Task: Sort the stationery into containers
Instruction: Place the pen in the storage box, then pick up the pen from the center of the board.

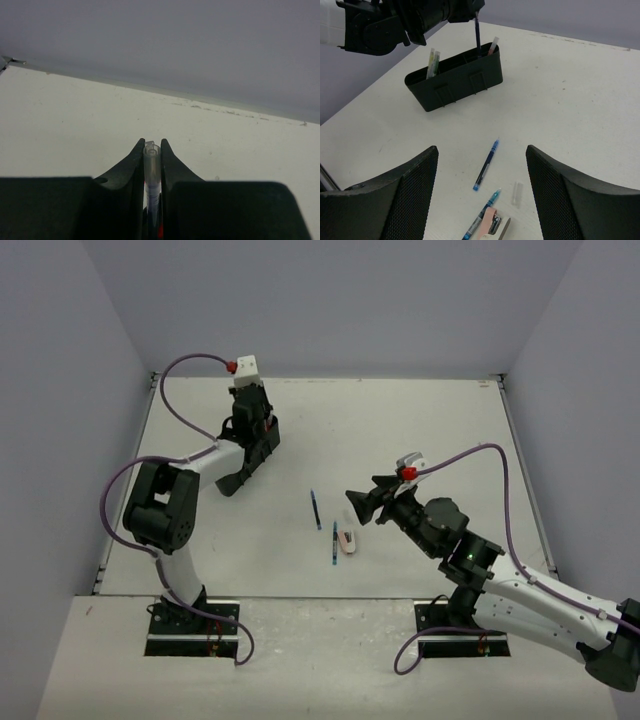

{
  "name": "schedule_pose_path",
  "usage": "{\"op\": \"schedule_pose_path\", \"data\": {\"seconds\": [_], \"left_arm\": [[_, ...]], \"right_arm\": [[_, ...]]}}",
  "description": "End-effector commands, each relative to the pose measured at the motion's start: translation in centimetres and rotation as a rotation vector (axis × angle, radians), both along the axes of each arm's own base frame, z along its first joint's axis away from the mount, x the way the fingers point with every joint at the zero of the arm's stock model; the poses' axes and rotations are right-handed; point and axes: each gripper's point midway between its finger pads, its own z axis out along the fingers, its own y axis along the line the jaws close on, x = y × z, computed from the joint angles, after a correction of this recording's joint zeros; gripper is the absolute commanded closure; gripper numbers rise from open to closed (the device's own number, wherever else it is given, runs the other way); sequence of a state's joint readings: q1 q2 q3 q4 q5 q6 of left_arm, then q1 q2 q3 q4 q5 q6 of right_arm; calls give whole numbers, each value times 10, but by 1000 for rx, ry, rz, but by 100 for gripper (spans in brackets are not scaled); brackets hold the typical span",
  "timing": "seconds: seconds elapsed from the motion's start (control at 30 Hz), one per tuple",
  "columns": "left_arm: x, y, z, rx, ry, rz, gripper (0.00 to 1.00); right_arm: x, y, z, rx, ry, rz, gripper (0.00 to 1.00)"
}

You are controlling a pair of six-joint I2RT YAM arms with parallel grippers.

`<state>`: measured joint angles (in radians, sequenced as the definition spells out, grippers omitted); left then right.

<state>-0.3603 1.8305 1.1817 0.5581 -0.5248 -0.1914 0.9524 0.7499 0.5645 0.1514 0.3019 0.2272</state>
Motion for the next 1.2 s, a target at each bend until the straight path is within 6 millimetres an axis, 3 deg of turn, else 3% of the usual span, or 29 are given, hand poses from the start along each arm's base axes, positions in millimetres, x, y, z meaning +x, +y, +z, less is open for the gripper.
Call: {"op": "schedule_pose_path", "data": {"seconds": [0.0, 0.03, 0.13, 0.2, 0.33, 0.43, 0.5, 0.57, 0.6, 0.63, 0.67, 0.7, 0.73, 0.8, 0.87, 0.93, 0.97, 1.03, 1.07, 1.17], "left_arm": [[-4, -5, 2, -101, -25, -18, 96], [-5, -5, 1, -106, -20, -20, 90], [-14, -9, -7, -120, 25, -50, 58], [-20, -15, -8, -129, 37, -95, 49], [-33, -14, 17, -212, 23, -93, 30], [-60, -15, 64, -297, 18, -125, 19], [-82, -18, 84, -344, 33, -166, 14], [-118, -22, 77, -384, 129, -226, 7], [-144, -24, 77, -403, 163, -278, 5], [-172, -22, 91, -418, 140, -325, 3], [-193, -24, 70, -413, 206, -365, 0], [-205, -20, 92, -422, 145, -381, 0], [-241, -11, 85, -393, 154, -415, 0], [-268, 3, 64, -338, 199, -403, 0], [-289, 16, 59, -280, 195, -403, 0], [-304, 28, 49, -225, 210, -381, 0], [-305, 30, 47, -223, 212, -375, 0], [-312, 34, 40, -248, 217, -352, 0], [-312, 28, 42, -244, 203, -394, 0], [-306, 21, 31, -246, 211, -414, 0]], "right_arm": [[4, -1, 9, 36, -29, -21, 28], [4, -1, 9, 33, -29, -20, 28], [4, -1, 8, 29, -32, -20, 28], [4, -1, 7, 29, -35, -18, 28], [6, -1, 5, 23, -33, -23, 28], [8, 5, -2, -1, -13, -12, 27], [8, 10, -5, -10, 8, -3, 28], [9, 14, -9, -18, 34, 2, 27], [11, 15, -11, -19, 54, -9, 27], [15, 13, -16, -14, 88, -47, 25], [19, 14, -17, -14, 110, -69, 24], [20, 13, -15, 1, 122, -82, 23], [24, 16, -23, -8, 171, -104, 20], [28, 24, -34, -33, 255, -113, 17], [30, 30, -42, -77, 362, -138, 15], [30, 32, -69, -159, 501, -193, 14], [32, 38, -64, -157, 508, -182, 15], [26, 58, -94, -260, 632, -127, 18], [26, 69, -92, -270, 662, -99, 21], [35, 76, -126, -410, 786, -182, 31]]}}
